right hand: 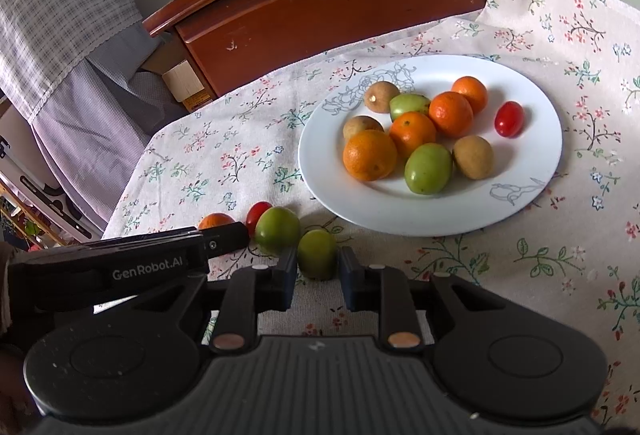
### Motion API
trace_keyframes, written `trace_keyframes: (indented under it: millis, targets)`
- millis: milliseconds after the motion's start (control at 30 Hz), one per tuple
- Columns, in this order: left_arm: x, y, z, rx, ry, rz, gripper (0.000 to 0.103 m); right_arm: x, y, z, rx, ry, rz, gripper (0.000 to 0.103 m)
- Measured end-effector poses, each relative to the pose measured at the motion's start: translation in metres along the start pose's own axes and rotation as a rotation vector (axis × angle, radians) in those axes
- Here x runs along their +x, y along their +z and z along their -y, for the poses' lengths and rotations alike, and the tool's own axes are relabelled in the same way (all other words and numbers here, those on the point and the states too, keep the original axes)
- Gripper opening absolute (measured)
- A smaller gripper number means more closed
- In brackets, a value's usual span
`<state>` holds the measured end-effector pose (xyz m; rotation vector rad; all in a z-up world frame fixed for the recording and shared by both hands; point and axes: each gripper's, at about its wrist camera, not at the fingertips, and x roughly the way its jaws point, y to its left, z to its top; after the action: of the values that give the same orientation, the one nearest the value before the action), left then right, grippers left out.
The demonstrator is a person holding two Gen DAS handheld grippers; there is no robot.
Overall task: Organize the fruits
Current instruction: 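Close left gripper on a mandarin orange while right gripper closes on a green jujube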
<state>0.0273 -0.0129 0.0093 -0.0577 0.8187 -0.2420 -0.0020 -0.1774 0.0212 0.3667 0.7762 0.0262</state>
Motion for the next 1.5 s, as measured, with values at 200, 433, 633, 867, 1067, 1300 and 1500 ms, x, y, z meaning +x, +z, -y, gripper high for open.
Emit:
trace_keyframes:
  millis: [200, 433, 633, 867, 1067, 1300, 1500]
  targets:
    - [-0.003, -0.001, 0.002, 0.003, -0.008, 0.000, 0.030, -0.001, 0.000, -0.003, -0.016, -0.001, -0.001, 0.022]
    - [-0.013, -0.001, 0.006, 0.021, 0.009, -0.001, 0.030, -0.010, 0.000, -0.008, -0.036, 0.017, 0.008, 0.022]
    - [-0.024, 0.000, 0.013, 0.046, 0.000, 0.013, 0.030, -0.024, 0.002, -0.008, -0.038, 0.023, 0.027, 0.022]
    - [-0.036, 0.001, 0.016, 0.059, -0.008, 0.028, 0.030, -0.038, 0.002, -0.009, -0.045, 0.021, 0.047, 0.022]
    - [-0.053, 0.005, 0.017, 0.055, -0.028, 0.056, 0.030, -0.055, 0.009, -0.009, -0.057, 0.031, 0.072, 0.022]
    - [-0.076, 0.018, 0.020, 0.063, -0.072, 0.115, 0.030, -0.084, 0.030, 0.004, -0.030, 0.054, 0.130, 0.022]
    - [-0.079, 0.029, 0.029, 0.111, -0.101, 0.127, 0.030, -0.100, 0.048, 0.019, -0.020, 0.047, 0.172, 0.022]
